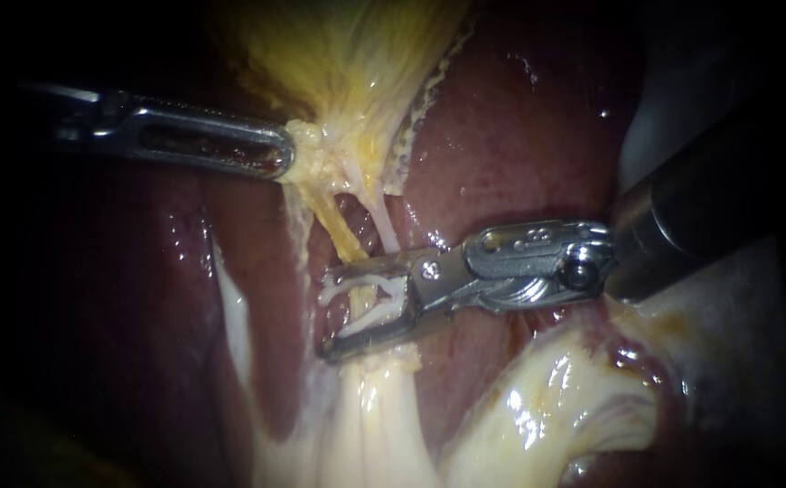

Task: Clipping first clip left tube

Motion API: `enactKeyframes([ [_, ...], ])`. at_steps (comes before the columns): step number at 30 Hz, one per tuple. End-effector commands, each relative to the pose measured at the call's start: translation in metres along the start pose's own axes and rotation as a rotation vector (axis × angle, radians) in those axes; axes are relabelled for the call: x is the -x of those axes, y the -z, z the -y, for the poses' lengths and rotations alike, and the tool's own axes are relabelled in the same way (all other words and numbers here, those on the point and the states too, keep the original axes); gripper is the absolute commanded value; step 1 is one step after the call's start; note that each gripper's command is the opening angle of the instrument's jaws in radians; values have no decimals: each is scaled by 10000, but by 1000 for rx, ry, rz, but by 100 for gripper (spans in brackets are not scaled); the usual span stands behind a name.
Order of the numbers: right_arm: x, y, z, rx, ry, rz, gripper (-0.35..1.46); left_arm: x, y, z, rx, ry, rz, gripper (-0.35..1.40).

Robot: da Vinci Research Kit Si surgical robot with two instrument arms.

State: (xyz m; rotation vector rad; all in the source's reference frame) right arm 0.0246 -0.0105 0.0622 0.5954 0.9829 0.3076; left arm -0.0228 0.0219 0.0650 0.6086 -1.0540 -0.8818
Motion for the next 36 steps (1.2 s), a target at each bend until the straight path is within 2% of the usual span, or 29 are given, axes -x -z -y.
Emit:
enactKeyframes([
  [1,-1,0,1,-1,0,0,46,0,0,0,0,0,0,-35],
  [5,-12,6,12,-9,-4,-12,48,0,0,0,0,0,0,-35],
  [13,-50,36,42,-45,-23,-88,48,-1,1,-1,0,-1,0,-35],
  [18,-60,65,50,-64,-27,-122,48,-1,1,-1,0,-1,0,-35],
  [27,-46,71,38,-65,-77,-129,48,-2,0,-1,0,5,0,-35],
  [36,-19,57,29,-105,-118,-115,47,-3,0,-1,1,4,0,-35],
])
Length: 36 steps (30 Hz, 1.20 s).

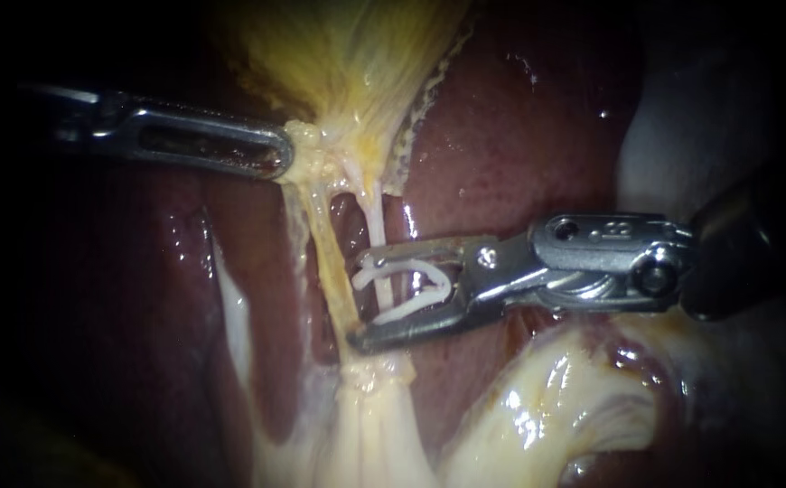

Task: Clipping first clip left tube

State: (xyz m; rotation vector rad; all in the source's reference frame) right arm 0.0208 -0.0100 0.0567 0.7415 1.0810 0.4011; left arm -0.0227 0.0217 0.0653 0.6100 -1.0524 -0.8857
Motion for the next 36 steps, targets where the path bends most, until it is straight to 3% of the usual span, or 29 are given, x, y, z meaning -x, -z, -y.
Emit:
enactKeyframes([
  [1,5,-2,-3,1,-1,1,47,0,0,0,0,0,0,-35],
  [11,37,-16,-33,13,-31,3,48,-1,-1,-1,0,-1,0,-35],
  [20,41,-25,-52,4,-35,5,49,-1,-1,-1,0,-1,0,-35],
  [26,34,-39,-46,-53,-46,-34,49,-1,-1,-1,0,-1,0,-35],
  [36,18,-65,-19,-145,-46,-60,49,-1,-1,-1,0,-1,0,-35],
])
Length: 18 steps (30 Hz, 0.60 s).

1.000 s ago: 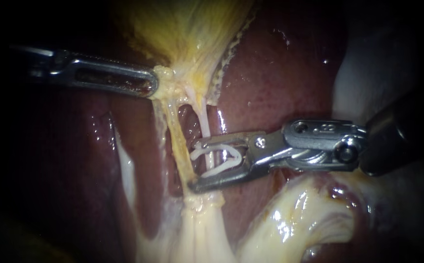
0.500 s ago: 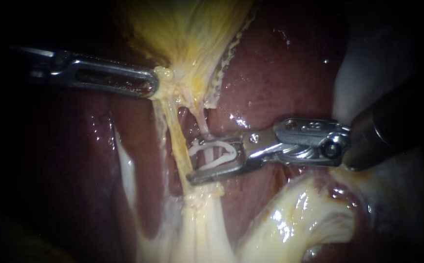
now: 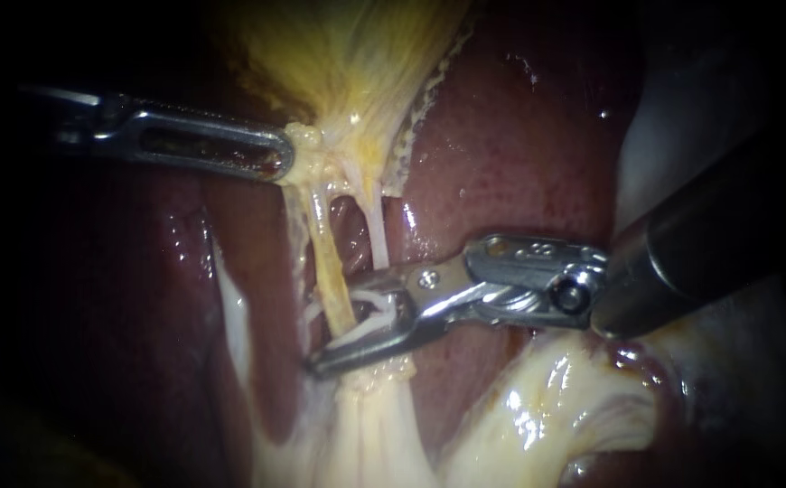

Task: Clipping first clip left tube

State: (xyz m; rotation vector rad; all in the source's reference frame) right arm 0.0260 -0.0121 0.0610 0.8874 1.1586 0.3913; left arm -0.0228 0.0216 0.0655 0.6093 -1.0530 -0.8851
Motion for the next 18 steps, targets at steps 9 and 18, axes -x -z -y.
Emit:
enactKeyframes([
  [9,-3,-7,25,-28,4,8,49,0,0,0,0,0,0,-35],
  [18,-7,-14,43,-60,13,19,43,0,0,0,0,6,0,-35],
])
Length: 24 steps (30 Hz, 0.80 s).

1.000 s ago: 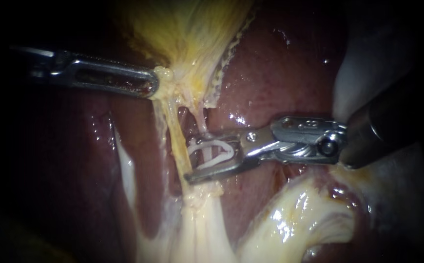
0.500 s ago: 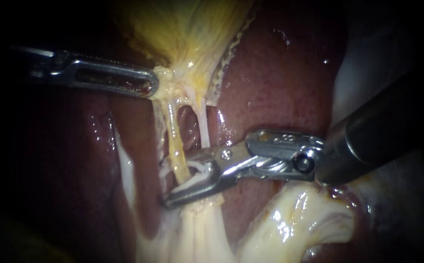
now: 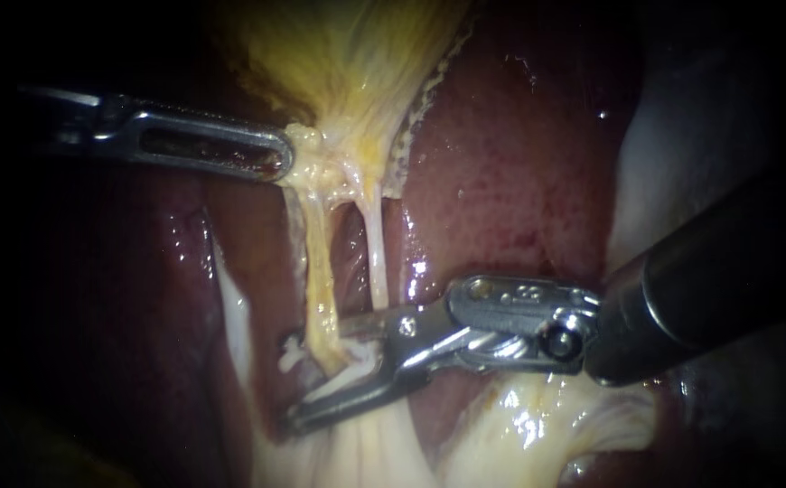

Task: Clipping first clip left tube

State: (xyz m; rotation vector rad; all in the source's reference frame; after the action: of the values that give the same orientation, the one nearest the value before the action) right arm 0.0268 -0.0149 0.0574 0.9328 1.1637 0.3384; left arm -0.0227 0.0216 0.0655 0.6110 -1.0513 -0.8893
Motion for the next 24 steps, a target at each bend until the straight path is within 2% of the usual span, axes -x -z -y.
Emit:
enactKeyframes([
  [1,0,0,-1,0,-1,0,41,0,0,0,-1,2,0,-35],
  [7,1,4,-5,-3,-1,1,23,0,0,0,-1,2,0,-35],
  [13,2,7,-3,29,-6,-13,-13,0,0,0,-1,1,0,-35],
  [15,3,8,-3,34,-17,-15,-35,0,0,0,-1,1,0,-35],
  [20,3,10,-6,38,-19,-20,-35,0,0,0,-1,1,0,-35],
  [24,4,11,-8,46,-19,-4,-35,0,0,1,-1,1,0,-35],
])
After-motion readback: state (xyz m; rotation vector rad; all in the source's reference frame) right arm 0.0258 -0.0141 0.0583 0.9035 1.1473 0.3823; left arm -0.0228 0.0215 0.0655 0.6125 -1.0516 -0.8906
